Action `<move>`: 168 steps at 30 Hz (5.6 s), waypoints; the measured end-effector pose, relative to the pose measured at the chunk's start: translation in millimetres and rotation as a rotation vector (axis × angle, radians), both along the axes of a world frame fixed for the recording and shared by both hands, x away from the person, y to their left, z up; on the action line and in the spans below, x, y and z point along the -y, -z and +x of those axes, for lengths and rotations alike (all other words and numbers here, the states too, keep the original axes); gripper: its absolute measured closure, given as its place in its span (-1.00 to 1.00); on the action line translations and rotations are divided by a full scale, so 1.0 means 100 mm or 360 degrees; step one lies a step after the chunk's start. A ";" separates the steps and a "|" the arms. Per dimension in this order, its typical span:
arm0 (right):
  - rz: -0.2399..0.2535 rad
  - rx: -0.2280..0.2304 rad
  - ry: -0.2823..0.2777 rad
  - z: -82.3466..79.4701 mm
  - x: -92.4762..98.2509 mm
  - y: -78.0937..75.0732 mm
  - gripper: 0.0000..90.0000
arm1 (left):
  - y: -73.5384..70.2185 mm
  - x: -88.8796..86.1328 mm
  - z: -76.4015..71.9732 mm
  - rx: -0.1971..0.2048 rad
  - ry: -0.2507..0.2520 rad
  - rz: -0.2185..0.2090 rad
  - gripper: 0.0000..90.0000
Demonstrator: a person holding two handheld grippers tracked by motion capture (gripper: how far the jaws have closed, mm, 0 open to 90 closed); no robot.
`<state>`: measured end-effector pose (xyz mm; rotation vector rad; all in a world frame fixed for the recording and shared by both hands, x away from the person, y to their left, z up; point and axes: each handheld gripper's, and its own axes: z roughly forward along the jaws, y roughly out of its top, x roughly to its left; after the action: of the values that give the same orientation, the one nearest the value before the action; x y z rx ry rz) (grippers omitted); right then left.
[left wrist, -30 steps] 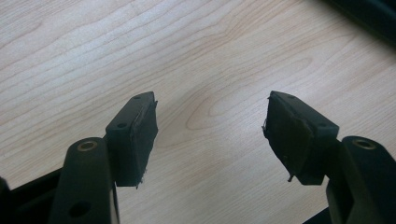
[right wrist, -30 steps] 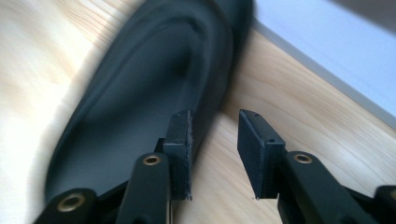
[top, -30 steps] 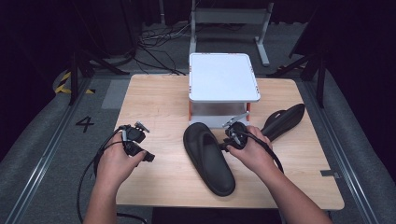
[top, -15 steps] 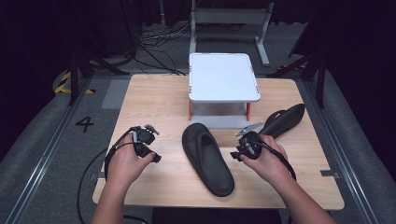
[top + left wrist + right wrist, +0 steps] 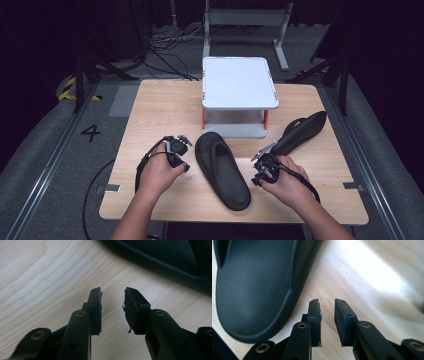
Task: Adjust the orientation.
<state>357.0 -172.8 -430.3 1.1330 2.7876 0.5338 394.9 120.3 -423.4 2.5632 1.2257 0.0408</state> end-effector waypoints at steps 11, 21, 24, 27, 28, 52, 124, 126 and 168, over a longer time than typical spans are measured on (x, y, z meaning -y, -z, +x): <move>0.0006 -0.0063 -0.0054 -0.16 -0.06 0.06 0.71 | 0.10 0.29 0.14 0.0015 0.0104 -0.0019 0.55; -0.0056 -0.0139 -0.0136 -0.31 -0.15 0.05 0.74 | 0.12 0.49 0.27 0.0078 0.0149 -0.0054 0.55; 0.0025 -0.0161 -0.0157 -0.31 -0.17 0.05 0.71 | 0.09 0.52 0.30 0.0136 0.0142 -0.0084 0.54; 0.0047 -0.0183 -0.0168 -0.32 -0.20 0.06 0.71 | 0.07 0.54 0.30 0.0133 0.0138 -0.0083 0.53; 0.0035 -0.0183 -0.0168 -0.32 -0.21 0.07 0.70 | 0.06 0.53 0.30 0.0124 0.0135 -0.0085 0.52; 0.0272 0.0182 0.0235 0.03 0.68 -0.54 0.53 | -0.33 -0.40 0.06 0.0185 -0.0071 -0.0026 -0.25; 0.0056 0.0301 0.0846 0.59 2.11 -0.45 0.12 | -0.21 -0.54 0.08 0.0105 -0.0059 -0.0007 -0.23; 0.0029 0.0300 0.0938 0.66 2.17 -0.38 0.07 | -0.20 -0.54 0.08 0.0100 -0.0064 -0.0006 -0.23; 0.0398 0.0018 0.0583 0.51 0.87 -0.44 0.53 | -0.18 -0.52 0.08 0.0102 -0.0054 0.0012 -0.24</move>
<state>407.8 -260.1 -386.0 1.6353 2.4616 0.8544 402.7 172.1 -405.2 2.5270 1.2476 0.1346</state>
